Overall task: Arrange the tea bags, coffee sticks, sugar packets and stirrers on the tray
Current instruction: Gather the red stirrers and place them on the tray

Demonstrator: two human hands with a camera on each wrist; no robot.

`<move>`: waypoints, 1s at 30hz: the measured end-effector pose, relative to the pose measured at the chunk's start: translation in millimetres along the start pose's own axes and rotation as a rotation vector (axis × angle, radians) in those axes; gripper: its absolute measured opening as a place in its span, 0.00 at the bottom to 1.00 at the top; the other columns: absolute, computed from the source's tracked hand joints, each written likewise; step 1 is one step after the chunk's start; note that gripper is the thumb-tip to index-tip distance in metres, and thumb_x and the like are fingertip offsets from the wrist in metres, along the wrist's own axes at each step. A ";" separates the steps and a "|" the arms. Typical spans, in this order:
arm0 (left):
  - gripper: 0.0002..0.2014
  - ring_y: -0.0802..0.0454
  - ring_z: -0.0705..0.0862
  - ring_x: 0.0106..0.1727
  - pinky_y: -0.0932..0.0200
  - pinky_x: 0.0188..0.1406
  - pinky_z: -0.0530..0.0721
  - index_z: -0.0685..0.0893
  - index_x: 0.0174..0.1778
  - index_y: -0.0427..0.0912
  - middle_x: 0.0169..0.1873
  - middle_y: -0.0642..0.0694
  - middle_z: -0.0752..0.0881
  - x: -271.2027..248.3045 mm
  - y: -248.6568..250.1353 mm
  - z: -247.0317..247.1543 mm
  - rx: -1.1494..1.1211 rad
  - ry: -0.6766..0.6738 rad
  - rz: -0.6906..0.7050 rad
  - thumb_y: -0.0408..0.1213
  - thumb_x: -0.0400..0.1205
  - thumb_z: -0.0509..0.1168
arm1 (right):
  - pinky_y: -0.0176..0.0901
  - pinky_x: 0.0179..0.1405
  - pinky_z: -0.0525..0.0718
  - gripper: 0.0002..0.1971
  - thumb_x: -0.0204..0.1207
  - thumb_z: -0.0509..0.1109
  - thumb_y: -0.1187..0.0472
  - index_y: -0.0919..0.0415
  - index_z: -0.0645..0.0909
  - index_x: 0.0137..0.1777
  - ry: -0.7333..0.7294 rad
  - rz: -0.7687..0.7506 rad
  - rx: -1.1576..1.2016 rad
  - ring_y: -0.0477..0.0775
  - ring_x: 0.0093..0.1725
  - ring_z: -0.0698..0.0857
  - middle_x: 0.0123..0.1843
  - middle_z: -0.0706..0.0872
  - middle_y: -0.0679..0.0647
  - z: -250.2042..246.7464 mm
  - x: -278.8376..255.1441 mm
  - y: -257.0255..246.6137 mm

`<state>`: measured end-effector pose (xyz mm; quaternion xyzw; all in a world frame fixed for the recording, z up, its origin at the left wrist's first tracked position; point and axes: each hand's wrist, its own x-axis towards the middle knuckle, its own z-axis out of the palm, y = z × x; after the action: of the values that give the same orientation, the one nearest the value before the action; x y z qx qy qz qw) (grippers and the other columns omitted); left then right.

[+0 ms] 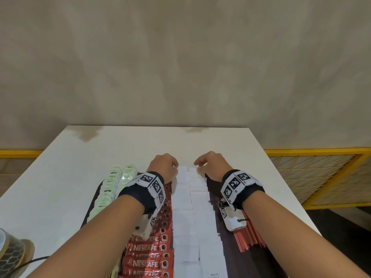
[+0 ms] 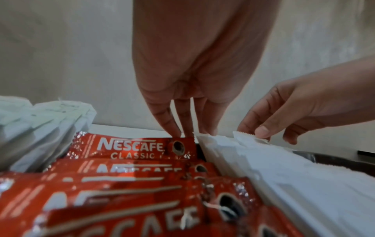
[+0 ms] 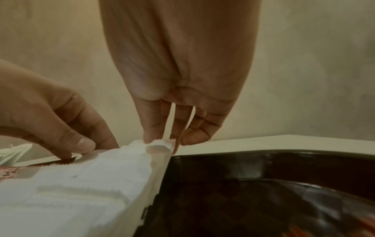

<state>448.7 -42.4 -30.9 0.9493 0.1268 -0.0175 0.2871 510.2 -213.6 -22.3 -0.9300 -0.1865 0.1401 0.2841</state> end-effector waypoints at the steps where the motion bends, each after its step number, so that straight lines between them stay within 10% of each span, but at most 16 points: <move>1: 0.14 0.44 0.83 0.64 0.55 0.66 0.79 0.87 0.62 0.42 0.62 0.42 0.86 0.8 0.2 1.2 0.003 -0.011 0.016 0.33 0.82 0.64 | 0.30 0.49 0.75 0.12 0.77 0.69 0.68 0.60 0.88 0.58 -0.004 -0.006 0.004 0.49 0.51 0.82 0.55 0.87 0.53 0.3 0.5 -0.5; 6: 0.13 0.44 0.84 0.61 0.55 0.65 0.80 0.89 0.59 0.41 0.59 0.42 0.88 3.7 2.5 5.6 -0.024 0.015 0.062 0.30 0.80 0.65 | 0.23 0.32 0.72 0.11 0.74 0.69 0.72 0.61 0.90 0.50 -0.004 -0.028 0.003 0.50 0.43 0.82 0.42 0.86 0.52 0.7 3.1 -2.3; 22: 0.06 0.49 0.84 0.51 0.57 0.53 0.82 0.87 0.50 0.42 0.47 0.48 0.87 -8.9 0.8 -6.5 0.008 0.093 0.108 0.34 0.78 0.71 | 0.30 0.32 0.73 0.05 0.72 0.71 0.72 0.63 0.85 0.44 0.130 -0.025 -0.019 0.53 0.41 0.81 0.41 0.82 0.51 -8.6 -7.9 -0.9; 30: 0.08 0.44 0.86 0.50 0.57 0.49 0.84 0.89 0.46 0.43 0.49 0.45 0.88 -30.5 -0.3 -6.5 0.101 0.002 -0.006 0.32 0.79 0.64 | 0.59 0.50 0.90 0.03 0.71 0.73 0.70 0.69 0.82 0.40 -0.008 0.206 0.002 0.68 0.47 0.90 0.45 0.90 0.67 -2.5 -28.8 6.0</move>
<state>418.9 -45.7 -22.4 0.9622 0.1289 -0.0238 0.2388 487.0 -231.7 -19.4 -0.9434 -0.0911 0.1726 0.2681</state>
